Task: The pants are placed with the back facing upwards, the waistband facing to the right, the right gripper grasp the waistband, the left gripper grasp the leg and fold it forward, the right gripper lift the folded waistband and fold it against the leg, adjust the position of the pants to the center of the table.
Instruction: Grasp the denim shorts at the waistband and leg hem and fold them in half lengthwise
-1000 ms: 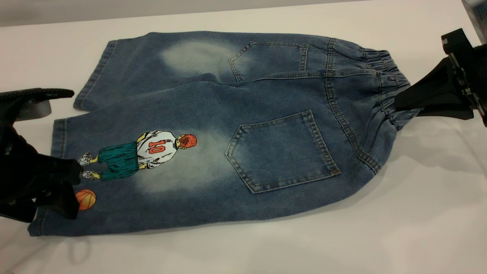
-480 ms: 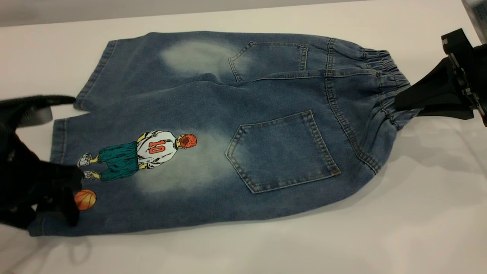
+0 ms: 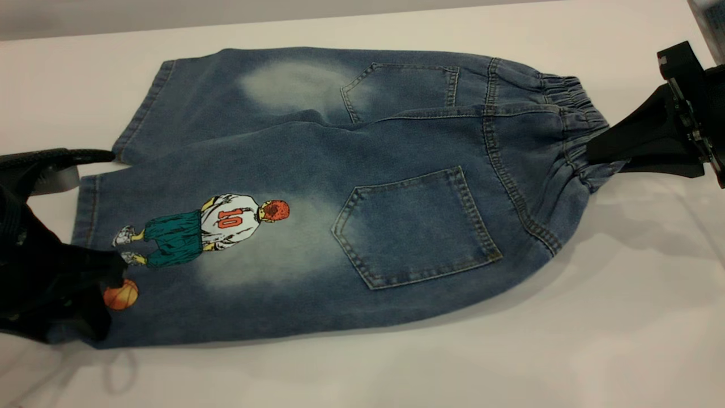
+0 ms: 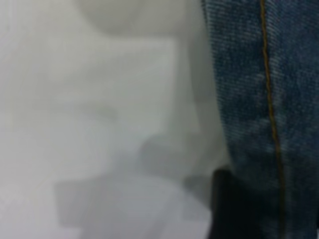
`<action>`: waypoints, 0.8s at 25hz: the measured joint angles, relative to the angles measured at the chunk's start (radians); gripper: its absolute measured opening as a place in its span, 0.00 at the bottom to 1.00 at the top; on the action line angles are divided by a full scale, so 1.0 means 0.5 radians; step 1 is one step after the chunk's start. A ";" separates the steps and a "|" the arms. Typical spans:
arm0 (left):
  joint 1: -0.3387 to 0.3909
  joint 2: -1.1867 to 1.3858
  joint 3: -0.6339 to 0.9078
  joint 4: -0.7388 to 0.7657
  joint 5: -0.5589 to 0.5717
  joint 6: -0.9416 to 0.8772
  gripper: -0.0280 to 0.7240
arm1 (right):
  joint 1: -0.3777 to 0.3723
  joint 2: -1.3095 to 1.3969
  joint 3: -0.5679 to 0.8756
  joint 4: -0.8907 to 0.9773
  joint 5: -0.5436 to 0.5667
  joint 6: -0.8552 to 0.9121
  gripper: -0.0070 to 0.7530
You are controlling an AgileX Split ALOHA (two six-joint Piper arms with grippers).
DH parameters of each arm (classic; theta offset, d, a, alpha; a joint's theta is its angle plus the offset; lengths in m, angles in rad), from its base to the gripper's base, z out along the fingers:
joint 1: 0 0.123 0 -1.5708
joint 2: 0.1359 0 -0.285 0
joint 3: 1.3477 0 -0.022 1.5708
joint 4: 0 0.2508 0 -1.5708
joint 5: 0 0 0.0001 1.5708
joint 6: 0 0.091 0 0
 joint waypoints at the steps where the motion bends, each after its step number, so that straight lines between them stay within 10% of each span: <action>1: 0.000 0.001 0.000 0.000 -0.012 0.000 0.43 | 0.000 0.000 0.000 0.000 0.000 0.000 0.07; 5: 0.000 0.002 0.000 0.004 -0.031 0.006 0.15 | 0.000 0.000 0.000 -0.002 0.004 0.000 0.07; 20: 0.002 -0.525 0.003 0.026 0.390 0.070 0.14 | 0.000 -0.163 0.000 0.004 0.018 0.029 0.07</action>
